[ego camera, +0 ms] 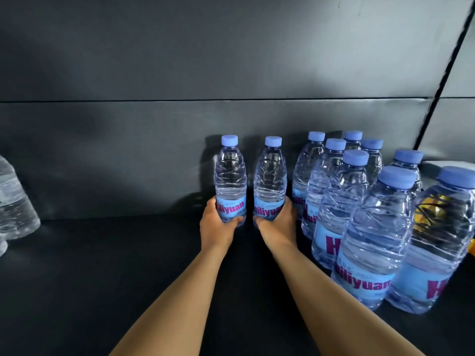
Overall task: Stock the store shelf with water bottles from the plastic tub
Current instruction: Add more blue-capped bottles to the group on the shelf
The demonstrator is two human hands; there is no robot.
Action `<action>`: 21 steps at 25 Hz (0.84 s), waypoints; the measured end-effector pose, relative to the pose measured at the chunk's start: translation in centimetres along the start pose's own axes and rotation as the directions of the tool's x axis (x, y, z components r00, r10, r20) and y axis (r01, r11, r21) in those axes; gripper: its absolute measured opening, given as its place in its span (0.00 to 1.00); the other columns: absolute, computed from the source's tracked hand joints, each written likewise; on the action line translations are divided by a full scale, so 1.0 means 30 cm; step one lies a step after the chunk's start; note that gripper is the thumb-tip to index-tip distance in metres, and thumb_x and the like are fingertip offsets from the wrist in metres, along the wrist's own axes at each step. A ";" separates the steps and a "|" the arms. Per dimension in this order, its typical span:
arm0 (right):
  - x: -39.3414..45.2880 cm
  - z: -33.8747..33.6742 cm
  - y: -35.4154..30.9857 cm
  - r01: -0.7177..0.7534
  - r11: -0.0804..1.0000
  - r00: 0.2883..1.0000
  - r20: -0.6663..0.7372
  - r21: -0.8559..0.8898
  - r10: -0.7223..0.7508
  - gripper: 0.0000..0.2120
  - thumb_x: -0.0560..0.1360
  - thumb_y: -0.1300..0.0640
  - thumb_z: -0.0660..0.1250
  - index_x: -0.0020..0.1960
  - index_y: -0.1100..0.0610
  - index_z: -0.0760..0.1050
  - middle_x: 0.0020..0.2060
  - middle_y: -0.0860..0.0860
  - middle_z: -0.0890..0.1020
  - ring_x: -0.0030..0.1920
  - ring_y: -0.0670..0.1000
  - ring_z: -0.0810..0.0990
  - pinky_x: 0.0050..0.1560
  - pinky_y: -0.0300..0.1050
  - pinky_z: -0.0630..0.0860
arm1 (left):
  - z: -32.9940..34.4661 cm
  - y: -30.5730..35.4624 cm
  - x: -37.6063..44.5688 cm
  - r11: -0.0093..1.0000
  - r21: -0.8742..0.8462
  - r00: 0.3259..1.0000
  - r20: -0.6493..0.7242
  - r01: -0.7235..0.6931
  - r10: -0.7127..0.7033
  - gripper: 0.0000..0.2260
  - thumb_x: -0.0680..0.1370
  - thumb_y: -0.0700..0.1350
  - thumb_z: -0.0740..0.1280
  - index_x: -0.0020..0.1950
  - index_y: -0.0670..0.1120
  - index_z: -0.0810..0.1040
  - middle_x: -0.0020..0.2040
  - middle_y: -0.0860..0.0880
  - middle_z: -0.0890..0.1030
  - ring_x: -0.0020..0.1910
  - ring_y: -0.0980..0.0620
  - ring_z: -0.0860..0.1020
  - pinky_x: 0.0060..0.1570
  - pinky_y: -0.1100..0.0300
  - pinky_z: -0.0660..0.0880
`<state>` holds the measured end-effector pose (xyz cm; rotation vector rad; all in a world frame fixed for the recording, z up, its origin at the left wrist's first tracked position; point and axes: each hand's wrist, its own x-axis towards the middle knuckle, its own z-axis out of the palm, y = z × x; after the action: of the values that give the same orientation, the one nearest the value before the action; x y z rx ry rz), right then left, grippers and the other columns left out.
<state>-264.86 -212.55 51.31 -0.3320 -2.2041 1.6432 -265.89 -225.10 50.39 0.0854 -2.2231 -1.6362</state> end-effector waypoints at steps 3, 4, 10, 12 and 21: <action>0.008 0.002 0.006 0.010 0.996 1.000 -0.005 0.084 -0.009 0.35 0.65 0.64 0.74 0.67 0.48 0.64 0.59 0.48 0.75 0.58 0.48 0.76 0.61 0.46 0.74 | 0.007 -0.007 0.020 1.000 0.012 1.000 0.012 0.003 -0.003 0.29 0.64 0.40 0.78 0.62 0.48 0.71 0.56 0.49 0.79 0.53 0.52 0.79 0.53 0.60 0.75; 0.011 0.000 0.008 0.006 0.995 1.000 0.000 0.103 -0.006 0.35 0.67 0.65 0.73 0.68 0.48 0.64 0.58 0.47 0.77 0.58 0.48 0.77 0.61 0.45 0.74 | 0.011 -0.009 0.026 1.000 0.018 1.000 0.012 -0.001 0.001 0.29 0.64 0.40 0.78 0.62 0.48 0.71 0.56 0.49 0.80 0.53 0.52 0.79 0.53 0.59 0.76; 0.040 0.011 0.011 0.016 0.996 1.000 -0.008 0.092 -0.015 0.30 0.70 0.65 0.70 0.67 0.49 0.64 0.57 0.48 0.78 0.56 0.48 0.77 0.59 0.45 0.73 | 0.007 -0.008 0.031 0.999 0.048 1.000 0.018 0.000 -0.001 0.29 0.63 0.41 0.79 0.59 0.48 0.71 0.55 0.50 0.79 0.52 0.53 0.79 0.51 0.61 0.76; 0.045 0.009 0.014 0.027 0.996 1.000 0.004 0.086 -0.028 0.29 0.70 0.65 0.70 0.67 0.50 0.64 0.55 0.47 0.77 0.54 0.47 0.76 0.57 0.43 0.72 | 0.008 -0.001 0.025 0.999 0.051 1.000 0.014 -0.003 0.003 0.28 0.63 0.41 0.79 0.59 0.48 0.71 0.54 0.51 0.79 0.52 0.54 0.79 0.49 0.62 0.75; -0.041 -0.041 -0.009 0.046 0.998 0.996 0.078 -0.041 -0.043 0.37 0.69 0.61 0.73 0.73 0.54 0.59 0.66 0.51 0.72 0.66 0.51 0.72 0.67 0.49 0.69 | -0.100 0.094 -0.091 0.971 0.219 0.964 0.220 0.098 -0.147 0.41 0.68 0.45 0.77 0.75 0.46 0.58 0.71 0.48 0.69 0.68 0.50 0.69 0.64 0.61 0.66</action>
<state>-263.21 -212.04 51.69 -0.2327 -2.2887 1.6123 -261.86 -226.18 53.04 0.0909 -2.6134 -1.5398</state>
